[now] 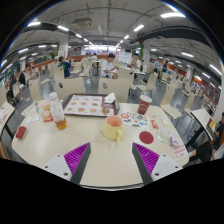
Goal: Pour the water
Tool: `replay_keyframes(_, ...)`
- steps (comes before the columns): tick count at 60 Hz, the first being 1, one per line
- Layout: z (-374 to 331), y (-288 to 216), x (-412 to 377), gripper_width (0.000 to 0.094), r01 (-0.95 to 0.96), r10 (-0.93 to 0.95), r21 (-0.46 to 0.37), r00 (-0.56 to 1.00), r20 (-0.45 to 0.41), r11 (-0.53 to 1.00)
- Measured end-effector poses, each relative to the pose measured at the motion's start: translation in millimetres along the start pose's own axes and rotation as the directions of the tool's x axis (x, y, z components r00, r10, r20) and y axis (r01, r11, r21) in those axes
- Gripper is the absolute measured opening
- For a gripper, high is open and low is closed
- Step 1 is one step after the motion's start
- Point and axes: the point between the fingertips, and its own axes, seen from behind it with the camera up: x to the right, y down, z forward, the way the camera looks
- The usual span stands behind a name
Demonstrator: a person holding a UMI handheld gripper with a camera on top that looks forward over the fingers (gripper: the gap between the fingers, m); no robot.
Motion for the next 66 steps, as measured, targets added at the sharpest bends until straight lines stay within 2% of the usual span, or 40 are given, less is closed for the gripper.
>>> replay_keyframes(6,-0.7,6.1,-5.5,0.0847,0.014,-0.014,-0.018,1.0,-0.012,1.0)
replay_keyframes(12,10.6,14.4,-45.5,0.0844,0.026,-0.027,-0.038,0.999,-0.024,0.999)
replay_keyframes(20,19.4,26.8,-100.2,0.0845,0.014,-0.013,-0.058,1.0,0.009,0.998)
replay_keyframes(26,33.2,26.8,-151.0,0.0849,-0.001,0.004,-0.042,0.998,0.055,0.999)
replay_keyframes(39,91.9,-14.6,-256.9,0.0849,-0.036,0.025,0.066,0.988,0.155,0.997)
replay_keyframes(56,197.7,-82.7,-293.5,0.0845,-0.063,0.035,0.222,0.992,0.125,0.973)
replay_keyframes(61,222.8,-85.9,-294.6,0.0782,-0.058,0.031,0.232,0.993,0.118,0.971)
replay_keyframes(66,243.9,-85.0,-294.1,0.063,-0.06,0.035,0.23,0.993,0.112,0.971)
